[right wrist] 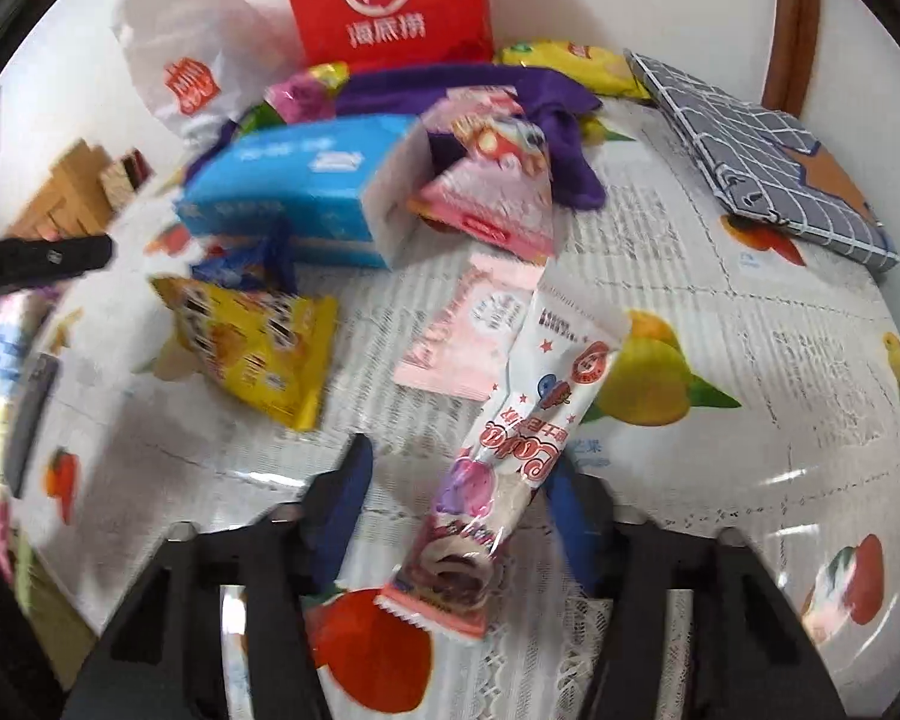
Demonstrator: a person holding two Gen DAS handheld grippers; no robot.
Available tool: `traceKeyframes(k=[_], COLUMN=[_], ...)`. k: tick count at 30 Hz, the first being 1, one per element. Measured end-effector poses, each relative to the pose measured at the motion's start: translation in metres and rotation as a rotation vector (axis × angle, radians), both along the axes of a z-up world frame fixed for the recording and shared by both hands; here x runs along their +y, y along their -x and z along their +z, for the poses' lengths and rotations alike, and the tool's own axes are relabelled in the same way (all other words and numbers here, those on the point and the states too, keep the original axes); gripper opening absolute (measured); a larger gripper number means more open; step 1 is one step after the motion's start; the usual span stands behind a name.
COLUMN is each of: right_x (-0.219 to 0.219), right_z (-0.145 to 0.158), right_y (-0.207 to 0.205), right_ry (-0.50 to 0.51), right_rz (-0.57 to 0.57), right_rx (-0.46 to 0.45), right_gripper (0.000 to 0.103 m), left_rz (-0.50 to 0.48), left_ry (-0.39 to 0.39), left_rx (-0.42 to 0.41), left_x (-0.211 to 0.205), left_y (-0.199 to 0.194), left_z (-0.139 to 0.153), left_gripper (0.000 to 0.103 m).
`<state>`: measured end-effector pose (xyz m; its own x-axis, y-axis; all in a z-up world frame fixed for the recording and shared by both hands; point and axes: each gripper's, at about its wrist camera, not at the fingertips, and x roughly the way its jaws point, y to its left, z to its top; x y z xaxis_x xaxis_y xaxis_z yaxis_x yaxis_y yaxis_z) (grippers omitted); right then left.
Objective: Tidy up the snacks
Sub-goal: 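Move the right tool to a white ice-cream packet while the left tool reaches a red packet, then close the right tool on the white packet while the left tool grasps the red packet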
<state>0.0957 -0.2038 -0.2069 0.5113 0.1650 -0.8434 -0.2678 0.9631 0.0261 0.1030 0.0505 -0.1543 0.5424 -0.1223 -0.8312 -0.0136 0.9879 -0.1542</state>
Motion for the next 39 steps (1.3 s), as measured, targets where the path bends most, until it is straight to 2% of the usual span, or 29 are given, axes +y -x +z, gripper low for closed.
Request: traceKeyframes(k=[3,13,17,24,25,30,33,34,35,37,39], right_x=[-0.003,-0.008,-0.008,-0.011,-0.010,-0.010,-0.011,-0.011,-0.010,-0.010,-0.011], right_z=[-0.001,-0.008,-0.010,-0.013,-0.013,-0.014,-0.014,-0.014,-0.014,-0.014,-0.014], right_y=[0.005,-0.005,-0.005,-0.009,-0.009,-0.009,-0.009,-0.009,-0.009,-0.009,-0.008], right_ry=[-0.022,0.003,0.023,0.004,0.008,0.012,0.007,0.008,0.009,0.010,0.012], right_rz=[-0.005,-0.035,-0.026,-0.043,-0.043,-0.035,-0.033,-0.033,-0.033,-0.033,-0.033], right_rx=[-0.030,-0.108,-0.145,-0.158,-0.159,-0.163,-0.163,-0.163,-0.163,-0.165,-0.168], right_gripper=[0.021,0.021,0.021,0.022,0.022,0.023,0.023,0.023,0.023,0.023,0.023], left_rz=[-0.010,0.028,-0.015,-0.085,-0.091,-0.097,-0.078,-0.070,-0.066,-0.074,-0.078], left_ry=[0.008,-0.016,-0.033,-0.001,-0.013,-0.166,-0.179,-0.178,-0.182,-0.179,-0.166], left_rx=[0.007,0.073,0.088,0.099,0.100,0.068,0.045,0.038,0.022,0.013,0.012], left_x=[0.000,0.000,-0.014,-0.034,-0.037,-0.061,-0.064,-0.063,-0.062,-0.058,-0.050], left_y=[0.000,-0.029,-0.045,-0.055,-0.056,-0.053,-0.052,-0.052,-0.050,-0.046,-0.039], left_z=[-0.005,-0.034,-0.044,-0.055,-0.057,-0.064,-0.065,-0.064,-0.062,-0.059,-0.058], left_gripper=[0.077,0.077,0.077,0.078,0.082,0.085,0.084,0.076,0.062,0.050,0.046])
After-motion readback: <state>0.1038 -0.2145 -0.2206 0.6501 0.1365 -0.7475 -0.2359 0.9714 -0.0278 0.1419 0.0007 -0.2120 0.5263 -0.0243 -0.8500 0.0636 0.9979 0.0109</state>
